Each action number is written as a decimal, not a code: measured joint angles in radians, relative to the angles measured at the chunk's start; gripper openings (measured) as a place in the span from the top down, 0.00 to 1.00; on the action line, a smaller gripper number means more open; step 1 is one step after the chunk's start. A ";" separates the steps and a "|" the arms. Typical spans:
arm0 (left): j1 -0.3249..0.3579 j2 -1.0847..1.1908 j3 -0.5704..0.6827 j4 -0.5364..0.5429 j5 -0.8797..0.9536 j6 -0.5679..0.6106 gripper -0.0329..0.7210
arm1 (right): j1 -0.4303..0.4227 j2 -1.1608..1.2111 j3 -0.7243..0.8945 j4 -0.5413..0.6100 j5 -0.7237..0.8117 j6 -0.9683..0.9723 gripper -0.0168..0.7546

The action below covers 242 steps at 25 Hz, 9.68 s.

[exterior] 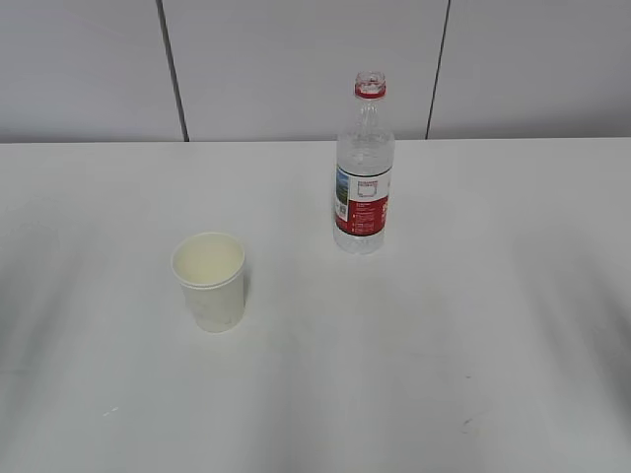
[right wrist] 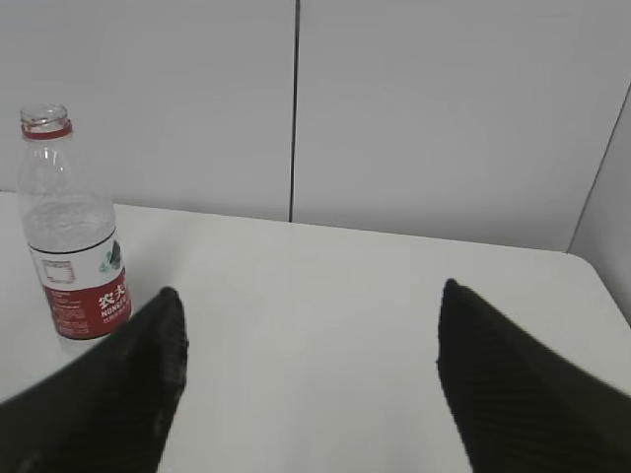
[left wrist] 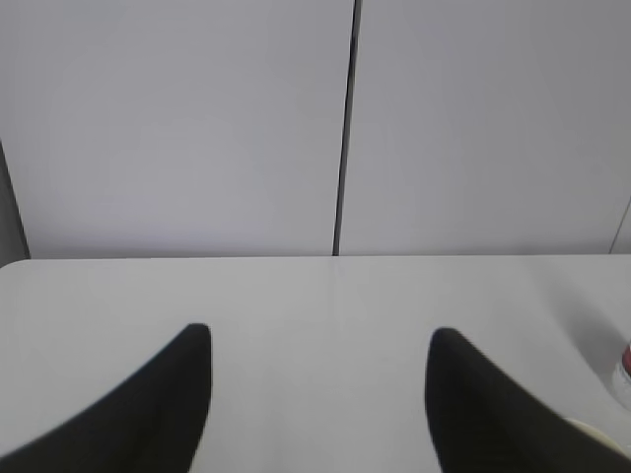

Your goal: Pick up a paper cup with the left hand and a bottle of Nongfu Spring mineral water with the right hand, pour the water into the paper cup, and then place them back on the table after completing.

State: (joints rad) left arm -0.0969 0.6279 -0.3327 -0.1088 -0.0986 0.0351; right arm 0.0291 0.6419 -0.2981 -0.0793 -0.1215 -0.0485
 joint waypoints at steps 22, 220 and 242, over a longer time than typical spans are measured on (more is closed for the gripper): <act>0.000 0.000 0.000 0.000 -0.007 0.000 0.44 | 0.019 0.256 0.000 -0.100 -0.238 0.002 0.22; -0.240 1.335 -0.437 0.919 -0.771 -0.495 0.49 | 0.130 1.642 -1.349 -1.025 -0.700 -0.646 0.45; -0.240 1.335 -0.437 0.977 -0.790 -0.495 0.49 | 0.130 1.642 -1.349 -1.025 -0.701 -0.748 0.45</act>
State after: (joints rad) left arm -0.3366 1.9631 -0.7695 0.8683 -0.8890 -0.4597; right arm 0.1594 2.2837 -1.6474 -1.1047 -0.8230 -0.7963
